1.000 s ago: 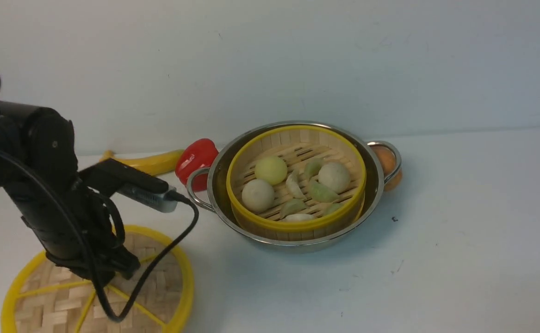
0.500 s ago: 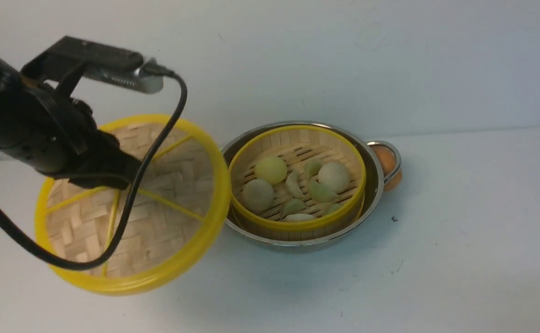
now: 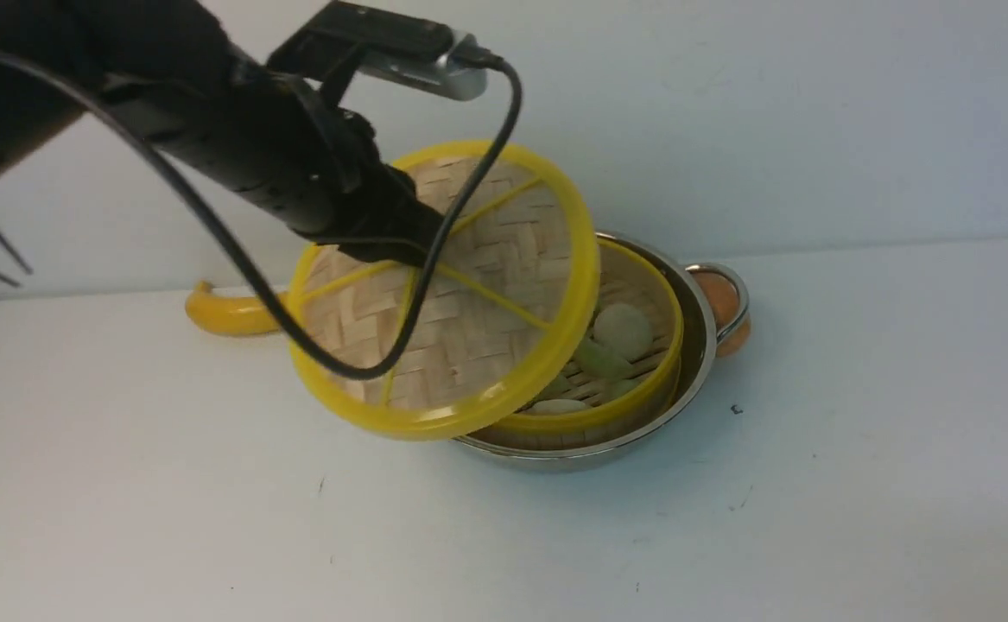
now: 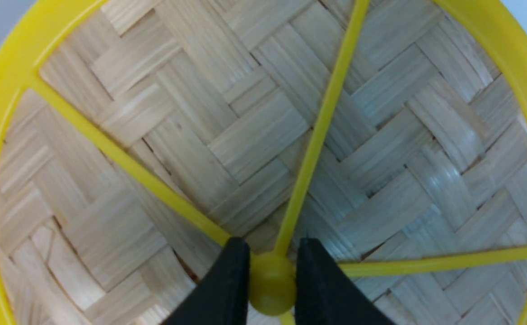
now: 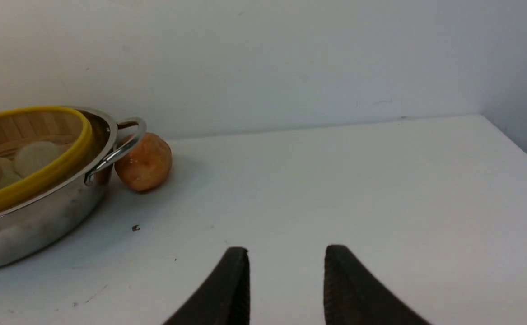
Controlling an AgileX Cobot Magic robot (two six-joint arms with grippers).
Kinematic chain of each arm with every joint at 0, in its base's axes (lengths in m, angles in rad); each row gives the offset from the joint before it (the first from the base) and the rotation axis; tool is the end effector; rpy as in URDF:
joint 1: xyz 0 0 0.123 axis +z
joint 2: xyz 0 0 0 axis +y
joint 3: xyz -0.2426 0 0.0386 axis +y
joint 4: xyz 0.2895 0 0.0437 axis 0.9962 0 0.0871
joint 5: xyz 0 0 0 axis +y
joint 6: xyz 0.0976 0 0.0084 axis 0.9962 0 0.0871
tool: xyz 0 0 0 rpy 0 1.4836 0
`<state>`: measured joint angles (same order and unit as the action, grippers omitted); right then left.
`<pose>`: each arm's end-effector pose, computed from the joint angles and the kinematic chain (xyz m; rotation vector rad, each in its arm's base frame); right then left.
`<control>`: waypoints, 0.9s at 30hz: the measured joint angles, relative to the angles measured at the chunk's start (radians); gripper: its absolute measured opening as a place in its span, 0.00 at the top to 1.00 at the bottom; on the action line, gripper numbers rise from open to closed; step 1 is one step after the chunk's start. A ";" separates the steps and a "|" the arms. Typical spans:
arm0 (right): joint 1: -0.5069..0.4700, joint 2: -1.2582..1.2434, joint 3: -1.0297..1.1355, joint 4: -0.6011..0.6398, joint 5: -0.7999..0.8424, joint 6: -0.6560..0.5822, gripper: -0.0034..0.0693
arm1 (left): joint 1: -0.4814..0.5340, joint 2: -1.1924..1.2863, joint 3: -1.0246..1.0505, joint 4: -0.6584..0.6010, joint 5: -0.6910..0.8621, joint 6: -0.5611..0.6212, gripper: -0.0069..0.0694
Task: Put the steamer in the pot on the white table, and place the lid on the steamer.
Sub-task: 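Place the yellow bamboo steamer lid onto the steamer in the pot with the left gripper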
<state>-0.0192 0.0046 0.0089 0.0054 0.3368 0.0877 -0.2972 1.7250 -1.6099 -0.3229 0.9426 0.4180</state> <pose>0.1422 -0.0026 0.1769 0.1014 1.8314 0.0533 0.3974 -0.1480 0.2901 0.7471 2.3921 -0.3564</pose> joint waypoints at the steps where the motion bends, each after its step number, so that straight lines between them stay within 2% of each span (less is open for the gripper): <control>1: 0.000 0.000 0.000 0.000 0.000 0.000 0.61 | -0.013 0.042 -0.036 0.000 -0.007 0.006 0.75; 11: 0.000 0.000 0.000 0.000 0.000 0.000 0.61 | -0.050 0.265 -0.240 0.036 -0.015 0.010 0.75; 19: 0.000 0.000 0.000 0.000 0.000 0.000 0.61 | -0.089 0.348 -0.256 0.059 -0.029 0.014 0.75; 27: 0.000 0.000 0.000 0.000 0.000 0.000 0.61 | -0.134 0.374 -0.264 0.071 -0.111 0.016 0.75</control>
<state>-0.0192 0.0046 0.0089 0.0054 0.3368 0.0877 -0.4314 2.0988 -1.8737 -0.2523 0.8318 0.4343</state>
